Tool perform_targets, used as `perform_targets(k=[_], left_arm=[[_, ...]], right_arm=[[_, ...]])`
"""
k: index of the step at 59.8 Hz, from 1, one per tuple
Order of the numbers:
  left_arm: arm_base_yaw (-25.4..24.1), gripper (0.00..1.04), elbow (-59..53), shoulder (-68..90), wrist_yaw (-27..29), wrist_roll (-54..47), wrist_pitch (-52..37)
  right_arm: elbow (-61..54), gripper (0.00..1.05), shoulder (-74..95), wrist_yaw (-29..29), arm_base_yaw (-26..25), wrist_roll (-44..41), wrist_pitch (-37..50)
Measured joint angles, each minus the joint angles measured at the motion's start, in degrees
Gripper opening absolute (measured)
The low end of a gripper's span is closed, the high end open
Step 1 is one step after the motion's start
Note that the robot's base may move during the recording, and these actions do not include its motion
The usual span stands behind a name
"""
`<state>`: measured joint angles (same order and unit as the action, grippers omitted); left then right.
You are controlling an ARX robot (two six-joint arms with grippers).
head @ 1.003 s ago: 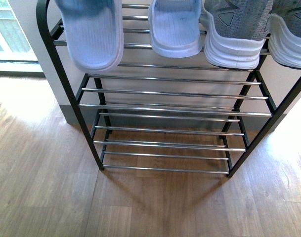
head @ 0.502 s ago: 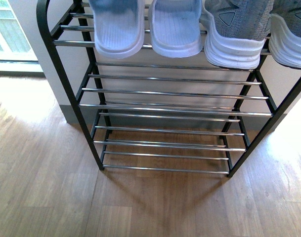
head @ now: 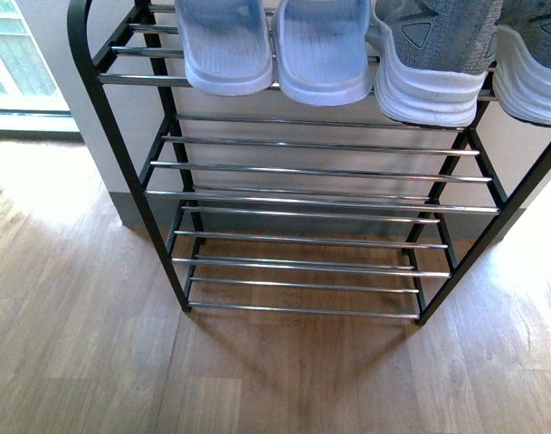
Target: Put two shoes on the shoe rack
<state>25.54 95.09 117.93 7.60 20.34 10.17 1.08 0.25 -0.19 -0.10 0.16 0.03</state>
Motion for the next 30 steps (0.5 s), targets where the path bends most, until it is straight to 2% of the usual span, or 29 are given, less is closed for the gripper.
perform_targets(k=[18,30], left_arm=[[1.3,0.95,-20.5,-18.8,8.6,-1.6,-11.9],[1.2,0.95,-43.1,-40.5,20.5,-2.6,-18.4]], right_arm=[[0.0,0.95,0.0,0.0,0.0,0.0,0.0],[0.0,0.95,0.0,0.0,0.0,0.0,0.0]])
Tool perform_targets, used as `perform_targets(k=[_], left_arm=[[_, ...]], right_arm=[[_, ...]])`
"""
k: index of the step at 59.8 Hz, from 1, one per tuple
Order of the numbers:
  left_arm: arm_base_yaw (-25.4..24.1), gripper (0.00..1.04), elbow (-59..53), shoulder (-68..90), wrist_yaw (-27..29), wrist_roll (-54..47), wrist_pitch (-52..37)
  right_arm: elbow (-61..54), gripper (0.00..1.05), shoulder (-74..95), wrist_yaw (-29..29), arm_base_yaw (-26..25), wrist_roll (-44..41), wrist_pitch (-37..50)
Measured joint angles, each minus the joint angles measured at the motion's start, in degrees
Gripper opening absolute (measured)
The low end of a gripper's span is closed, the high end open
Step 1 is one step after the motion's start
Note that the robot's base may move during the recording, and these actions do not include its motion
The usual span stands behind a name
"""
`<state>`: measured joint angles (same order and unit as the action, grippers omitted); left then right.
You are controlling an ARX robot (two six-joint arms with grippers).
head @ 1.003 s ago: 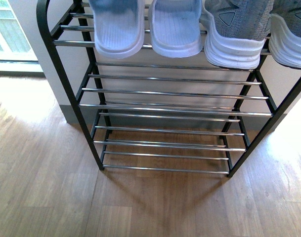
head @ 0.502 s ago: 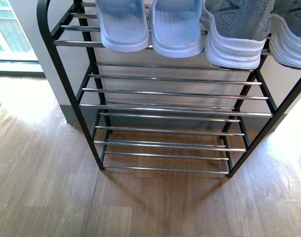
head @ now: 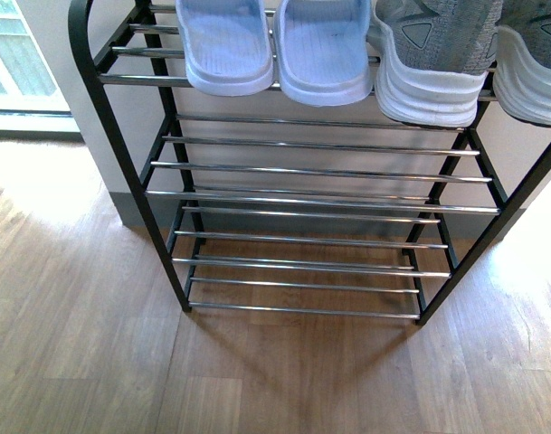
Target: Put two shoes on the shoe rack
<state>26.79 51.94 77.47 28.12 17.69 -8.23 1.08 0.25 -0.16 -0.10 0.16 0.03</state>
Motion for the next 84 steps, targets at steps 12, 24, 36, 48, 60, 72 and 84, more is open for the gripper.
perform_targets(k=[12,24,36,48,60,72,84], left_arm=[[-1.8,0.95,-13.6,-15.0,4.6,1.4,-0.8],[-5.3,0.95,-21.0,-23.5,4.5,5.4,-0.6],[-9.6,0.72,-30.1,-27.1,-11.2,-8.3,-19.0],[-14.6,0.38,-37.7,-33.4,-16.3,-15.5,-21.1],[-18.1,0.04,-42.2,-38.9,-19.6,-16.7,-20.5],[-21.0,0.01,-45.7,-44.6,-22.8,-17.1,-18.1],[-26.5,0.01,-48.3,-51.0,-28.1,-17.1,-14.4]], right_arm=[[0.0,0.95,0.0,0.0,0.0,0.0,0.0],[0.0,0.95,0.0,0.0,0.0,0.0,0.0],[0.0,0.95,0.0,0.0,0.0,0.0,0.0],[0.0,0.95,0.0,0.0,0.0,0.0,0.0],[0.0,0.95,0.0,0.0,0.0,0.0,0.0],[0.0,0.95,0.0,0.0,0.0,0.0,0.0],[0.0,0.95,0.0,0.0,0.0,0.0,0.0]])
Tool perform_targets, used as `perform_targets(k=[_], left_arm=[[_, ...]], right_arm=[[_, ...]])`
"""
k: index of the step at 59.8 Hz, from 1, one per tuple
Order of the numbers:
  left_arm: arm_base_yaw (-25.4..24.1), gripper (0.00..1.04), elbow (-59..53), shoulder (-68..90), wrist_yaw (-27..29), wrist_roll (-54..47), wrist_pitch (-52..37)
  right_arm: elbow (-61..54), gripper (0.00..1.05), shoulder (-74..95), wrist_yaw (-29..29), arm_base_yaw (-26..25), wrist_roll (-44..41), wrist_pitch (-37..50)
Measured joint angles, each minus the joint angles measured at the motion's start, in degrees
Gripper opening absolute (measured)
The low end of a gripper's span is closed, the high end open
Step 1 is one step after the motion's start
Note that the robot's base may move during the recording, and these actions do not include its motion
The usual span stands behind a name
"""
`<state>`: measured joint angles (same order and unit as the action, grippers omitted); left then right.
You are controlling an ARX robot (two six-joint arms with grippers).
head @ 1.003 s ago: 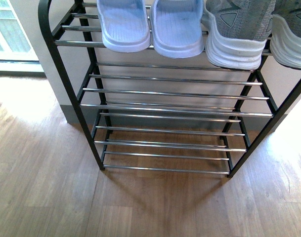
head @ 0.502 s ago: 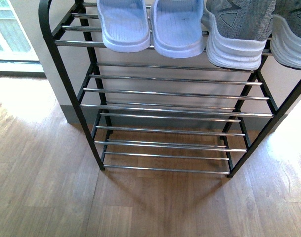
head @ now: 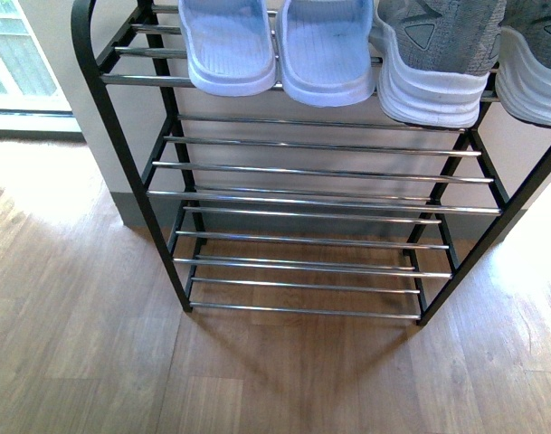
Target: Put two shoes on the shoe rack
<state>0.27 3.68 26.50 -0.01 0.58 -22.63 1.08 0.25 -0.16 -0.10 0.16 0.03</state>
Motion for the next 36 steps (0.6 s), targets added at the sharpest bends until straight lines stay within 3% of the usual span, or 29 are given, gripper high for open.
perform_targets(k=[36], left_arm=[[0.0,0.01,-2.9,-13.5,0.0,0.0,9.6]], right_arm=[[0.0,0.95,0.0,0.0,0.0,0.0,0.0]])
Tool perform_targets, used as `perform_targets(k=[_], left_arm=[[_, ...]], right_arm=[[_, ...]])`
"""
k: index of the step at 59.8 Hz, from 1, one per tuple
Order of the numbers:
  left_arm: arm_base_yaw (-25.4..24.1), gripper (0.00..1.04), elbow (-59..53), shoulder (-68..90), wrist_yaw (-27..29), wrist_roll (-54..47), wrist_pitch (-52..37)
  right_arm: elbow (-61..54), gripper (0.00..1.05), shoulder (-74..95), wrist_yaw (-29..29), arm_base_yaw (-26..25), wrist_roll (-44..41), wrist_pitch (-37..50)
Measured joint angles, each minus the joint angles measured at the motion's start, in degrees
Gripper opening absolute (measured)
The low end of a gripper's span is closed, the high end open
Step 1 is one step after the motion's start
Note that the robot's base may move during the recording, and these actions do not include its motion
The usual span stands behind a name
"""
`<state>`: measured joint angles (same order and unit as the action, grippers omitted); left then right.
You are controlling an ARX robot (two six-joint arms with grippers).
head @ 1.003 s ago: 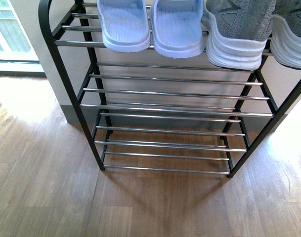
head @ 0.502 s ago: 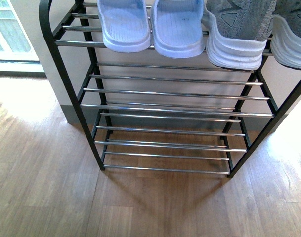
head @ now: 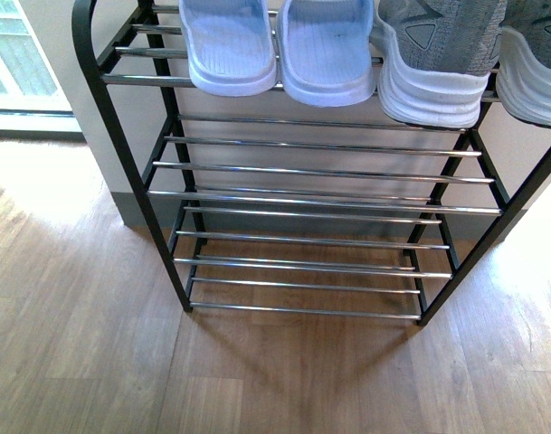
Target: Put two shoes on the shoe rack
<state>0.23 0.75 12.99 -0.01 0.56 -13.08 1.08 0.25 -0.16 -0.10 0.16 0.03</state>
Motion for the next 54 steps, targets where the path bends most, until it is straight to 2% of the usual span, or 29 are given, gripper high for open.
perform_targets(k=[10,14,16,42,54], left_arm=[[0.0,0.01,0.0,-2.9,0.0,0.0,2.9],[0.0,0.01,0.0,-9.3,0.0,0.0,11.3],[0.0,0.01,0.0,-11.2,0.0,0.0,12.6],[-0.1,0.01,0.0,-12.0,0.0,-0.1,13.1],[-0.1,0.35,0.0,-12.0,0.0,-0.1,13.1]], right_arm=[[0.0,0.95,0.0,0.0,0.0,0.0,0.0],[0.0,0.95,0.0,0.0,0.0,0.0,0.0],[0.0,0.95,0.0,0.0,0.0,0.0,0.0],[0.0,0.95,0.0,0.1,0.0,0.0,0.0],[0.0,0.95,0.0,0.1,0.0,0.0,0.0]])
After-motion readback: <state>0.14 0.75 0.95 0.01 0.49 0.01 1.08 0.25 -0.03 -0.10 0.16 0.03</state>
